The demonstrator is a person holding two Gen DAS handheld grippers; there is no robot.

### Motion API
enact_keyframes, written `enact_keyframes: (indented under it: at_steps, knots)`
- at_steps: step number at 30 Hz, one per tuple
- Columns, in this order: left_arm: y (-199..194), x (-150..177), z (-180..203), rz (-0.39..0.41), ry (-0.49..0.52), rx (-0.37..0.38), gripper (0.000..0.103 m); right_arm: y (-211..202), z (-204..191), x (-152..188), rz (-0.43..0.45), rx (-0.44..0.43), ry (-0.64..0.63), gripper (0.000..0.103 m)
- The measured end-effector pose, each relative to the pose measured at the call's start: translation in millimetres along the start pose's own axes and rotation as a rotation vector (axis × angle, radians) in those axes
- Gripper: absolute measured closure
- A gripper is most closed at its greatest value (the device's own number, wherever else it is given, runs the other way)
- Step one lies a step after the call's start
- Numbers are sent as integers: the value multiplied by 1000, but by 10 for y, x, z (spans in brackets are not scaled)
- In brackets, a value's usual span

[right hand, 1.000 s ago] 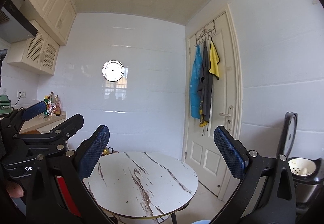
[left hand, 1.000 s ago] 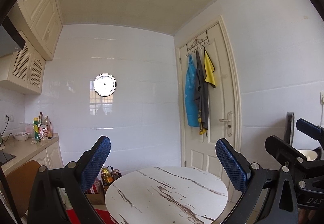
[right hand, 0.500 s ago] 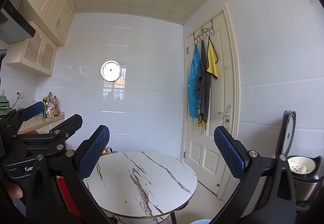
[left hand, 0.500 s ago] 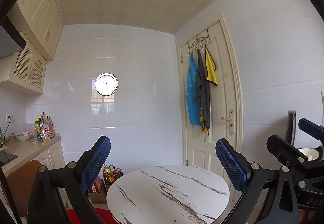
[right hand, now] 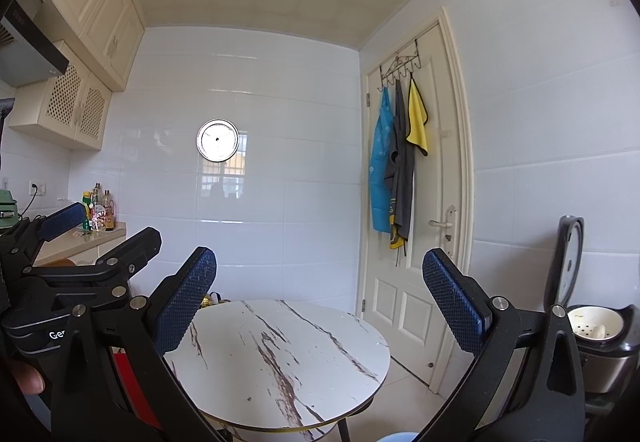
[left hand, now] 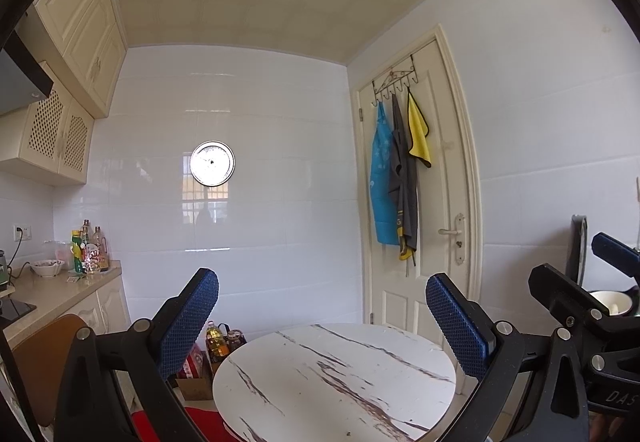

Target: Collect trash

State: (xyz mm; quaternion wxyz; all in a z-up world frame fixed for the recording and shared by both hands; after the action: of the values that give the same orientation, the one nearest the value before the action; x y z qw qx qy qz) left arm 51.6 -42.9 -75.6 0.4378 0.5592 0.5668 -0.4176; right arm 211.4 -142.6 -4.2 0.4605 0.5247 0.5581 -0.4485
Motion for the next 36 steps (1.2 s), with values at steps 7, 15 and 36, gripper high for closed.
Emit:
enact_keyframes:
  at_steps: [7,15,36]
  knots:
    - [16,65,-82,-3,1,3,0,24,-3,10,-5,2,8,0]
    - [88,79,-170,-5,2,4,0,46,-9,17,-11,3,8,0]
    - [126,113,-267,-5,6,3,0,74,0,23,-13,2,10,0]
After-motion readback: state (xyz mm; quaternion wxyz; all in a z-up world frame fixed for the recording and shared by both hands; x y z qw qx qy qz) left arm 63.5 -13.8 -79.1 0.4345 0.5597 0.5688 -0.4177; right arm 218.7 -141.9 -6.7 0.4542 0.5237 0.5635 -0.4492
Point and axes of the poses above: each gripper's, at about its wrist camera, not at the fingertips, and y roughly the way its jaws point, z to its right, x to its underside, the point moved 3 cm from there along y, roughly the way its jaws point, and after that the axes turned 14 degrees about y, right-handed, at the moved point
